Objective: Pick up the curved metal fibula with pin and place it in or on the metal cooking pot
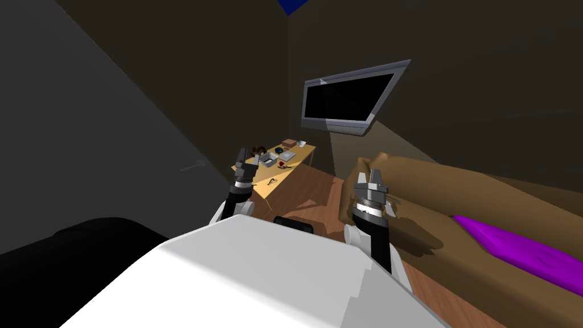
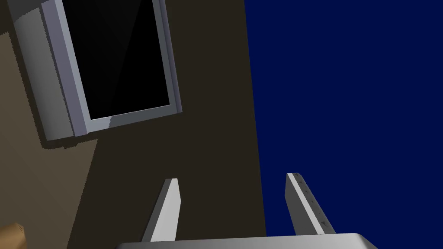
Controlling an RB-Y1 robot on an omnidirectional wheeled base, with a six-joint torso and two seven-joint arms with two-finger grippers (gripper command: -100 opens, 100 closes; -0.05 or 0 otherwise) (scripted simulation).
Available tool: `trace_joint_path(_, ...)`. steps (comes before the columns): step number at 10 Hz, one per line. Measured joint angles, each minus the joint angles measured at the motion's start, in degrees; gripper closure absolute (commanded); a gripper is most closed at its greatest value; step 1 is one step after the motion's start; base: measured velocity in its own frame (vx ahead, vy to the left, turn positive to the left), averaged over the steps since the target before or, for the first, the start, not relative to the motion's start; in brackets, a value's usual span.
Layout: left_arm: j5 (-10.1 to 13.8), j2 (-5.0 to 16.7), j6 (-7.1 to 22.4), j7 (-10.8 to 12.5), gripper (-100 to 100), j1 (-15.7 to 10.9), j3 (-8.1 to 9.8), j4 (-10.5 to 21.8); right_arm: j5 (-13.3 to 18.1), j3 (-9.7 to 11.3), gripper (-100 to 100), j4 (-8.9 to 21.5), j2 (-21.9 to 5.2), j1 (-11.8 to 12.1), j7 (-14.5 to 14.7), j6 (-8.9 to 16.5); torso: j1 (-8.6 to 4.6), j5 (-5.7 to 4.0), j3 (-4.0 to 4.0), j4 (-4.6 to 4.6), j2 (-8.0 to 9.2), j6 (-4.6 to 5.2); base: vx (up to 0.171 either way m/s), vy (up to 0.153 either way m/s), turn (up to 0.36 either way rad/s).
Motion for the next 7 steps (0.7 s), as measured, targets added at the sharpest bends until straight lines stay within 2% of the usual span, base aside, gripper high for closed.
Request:
trace_joint_path(1,0.73,0.88,0.34,0.96,-100,-0.72,0.91,1.84,0.0,0.0,0,0.0,0.0,0.0,0.0,0.0,0.02,0.0,0.0,0.0,0.0,0.0,0.035,0.017,-0.025)
trace_joint_path(7,3.43,3.04,3.23,5.76,-100,-3.19,2.93,10.8,0.0,0.0,0,0.0,0.0,0.0,0.0,0.0,-0.05,-0.01,0.01,0.0,0.03,0.0,0.033,0.002,-0.027)
